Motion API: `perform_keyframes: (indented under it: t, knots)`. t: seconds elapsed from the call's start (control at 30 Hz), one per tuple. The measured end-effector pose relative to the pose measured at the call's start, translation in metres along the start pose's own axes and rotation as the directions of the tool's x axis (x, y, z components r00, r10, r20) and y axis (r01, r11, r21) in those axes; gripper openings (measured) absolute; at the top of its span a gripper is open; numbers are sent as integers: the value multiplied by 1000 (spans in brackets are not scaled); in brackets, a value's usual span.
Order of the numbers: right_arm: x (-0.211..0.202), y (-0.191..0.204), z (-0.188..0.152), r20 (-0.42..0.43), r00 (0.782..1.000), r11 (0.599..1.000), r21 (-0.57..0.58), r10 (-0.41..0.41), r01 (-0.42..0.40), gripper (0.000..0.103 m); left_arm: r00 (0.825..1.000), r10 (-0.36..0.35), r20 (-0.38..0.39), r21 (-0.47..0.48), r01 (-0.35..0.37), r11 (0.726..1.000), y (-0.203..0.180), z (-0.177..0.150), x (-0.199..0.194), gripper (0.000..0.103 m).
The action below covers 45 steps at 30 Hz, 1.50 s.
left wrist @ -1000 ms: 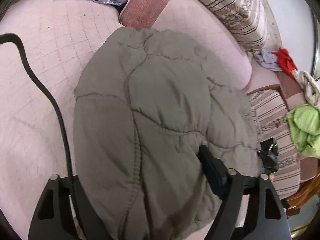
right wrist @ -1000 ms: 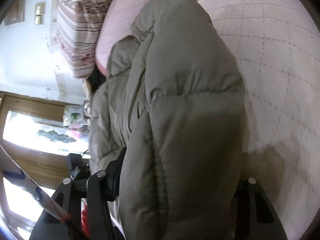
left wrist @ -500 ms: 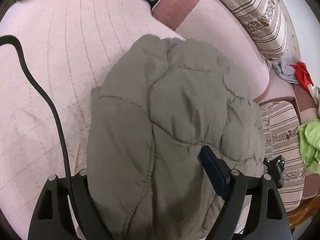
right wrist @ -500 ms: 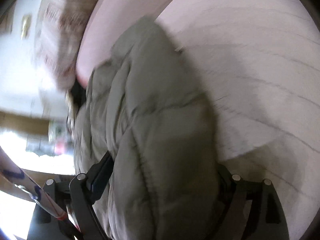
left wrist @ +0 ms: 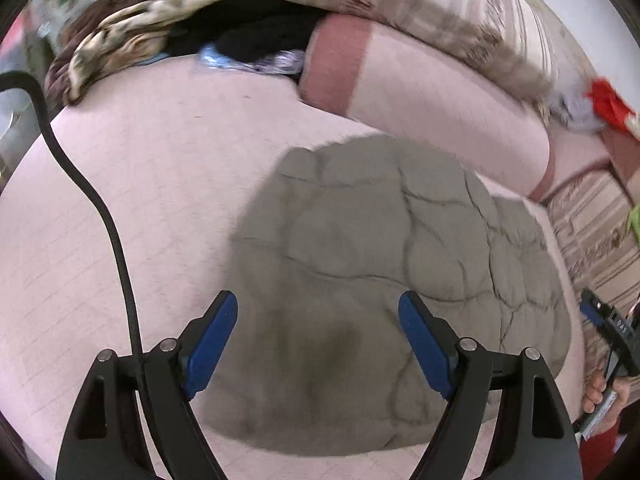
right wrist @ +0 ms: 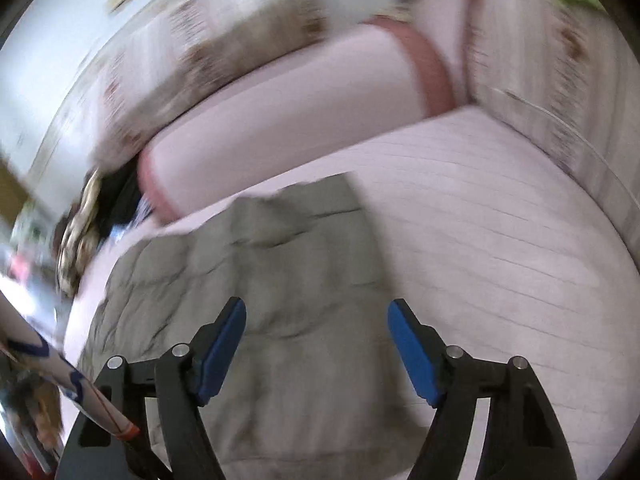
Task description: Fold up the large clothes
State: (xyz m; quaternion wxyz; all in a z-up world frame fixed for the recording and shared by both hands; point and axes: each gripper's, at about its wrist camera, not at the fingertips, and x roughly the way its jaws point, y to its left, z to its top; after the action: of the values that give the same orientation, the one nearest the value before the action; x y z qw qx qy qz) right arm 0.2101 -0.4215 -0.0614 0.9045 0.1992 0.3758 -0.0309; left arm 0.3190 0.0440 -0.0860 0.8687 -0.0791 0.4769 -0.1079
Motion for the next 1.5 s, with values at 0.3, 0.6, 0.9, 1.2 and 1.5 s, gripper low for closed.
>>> perform_keyframes:
  t: [0.3, 0.6, 0.9, 1.2, 1.5]
  knots:
    - [98, 60, -21, 20, 989, 977, -155, -148, 150, 82, 973, 212, 93, 98, -221, 970, -24, 4, 68, 99]
    - [146, 38, 4, -11, 992, 991, -63, -123, 122, 94, 986, 122, 114, -4, -122, 993, -6, 14, 89, 103]
    - [112, 55, 1, 13, 982, 979, -82, -187, 187, 92, 968, 208, 143, 30, -214, 976, -13, -2, 18, 96]
    - [-8, 65, -82, 40, 994, 994, -40, -104, 106, 92, 866, 327, 379, 64, -377, 924, -35, -70, -115, 97]
    - [-67, 71, -171, -22, 996, 996, -22, -91, 90, 92, 839, 251, 482, 89, -333, 939, -69, -145, -188, 97]
